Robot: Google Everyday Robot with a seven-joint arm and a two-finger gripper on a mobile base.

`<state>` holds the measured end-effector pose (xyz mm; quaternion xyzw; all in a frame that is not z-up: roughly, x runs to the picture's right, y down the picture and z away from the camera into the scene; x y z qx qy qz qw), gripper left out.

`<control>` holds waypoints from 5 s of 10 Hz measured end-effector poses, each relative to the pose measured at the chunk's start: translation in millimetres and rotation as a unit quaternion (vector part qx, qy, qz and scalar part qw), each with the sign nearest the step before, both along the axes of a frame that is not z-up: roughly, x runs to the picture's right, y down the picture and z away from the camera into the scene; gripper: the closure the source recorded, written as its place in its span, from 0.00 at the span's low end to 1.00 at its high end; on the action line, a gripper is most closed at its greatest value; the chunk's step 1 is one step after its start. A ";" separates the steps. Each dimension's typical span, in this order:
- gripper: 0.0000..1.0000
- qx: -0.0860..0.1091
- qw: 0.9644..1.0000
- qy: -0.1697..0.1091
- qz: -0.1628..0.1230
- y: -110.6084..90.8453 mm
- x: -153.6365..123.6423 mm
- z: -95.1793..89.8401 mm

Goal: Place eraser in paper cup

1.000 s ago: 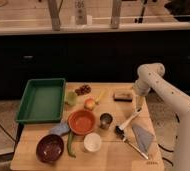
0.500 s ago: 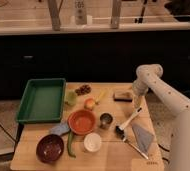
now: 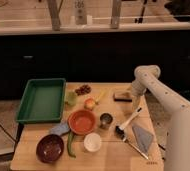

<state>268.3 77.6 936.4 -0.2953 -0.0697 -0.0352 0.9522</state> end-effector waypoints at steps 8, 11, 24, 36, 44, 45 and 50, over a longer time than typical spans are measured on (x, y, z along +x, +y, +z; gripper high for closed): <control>0.20 -0.004 1.000 -0.005 -0.016 4.2 -8.6 12.5; 0.20 -0.006 1.000 -0.008 -0.024 5.8 -11.3 15.2; 0.20 -0.008 0.998 -0.029 -0.063 11.3 -23.4 28.2; 0.20 -0.010 0.994 -0.046 -0.100 13.7 -22.4 34.9; 0.20 -0.010 0.993 -0.046 -0.103 14.3 -21.1 35.4; 0.20 -0.010 0.994 -0.046 -0.103 14.4 -21.0 35.4; 0.20 -0.011 0.994 -0.046 -0.103 15.0 -19.7 34.8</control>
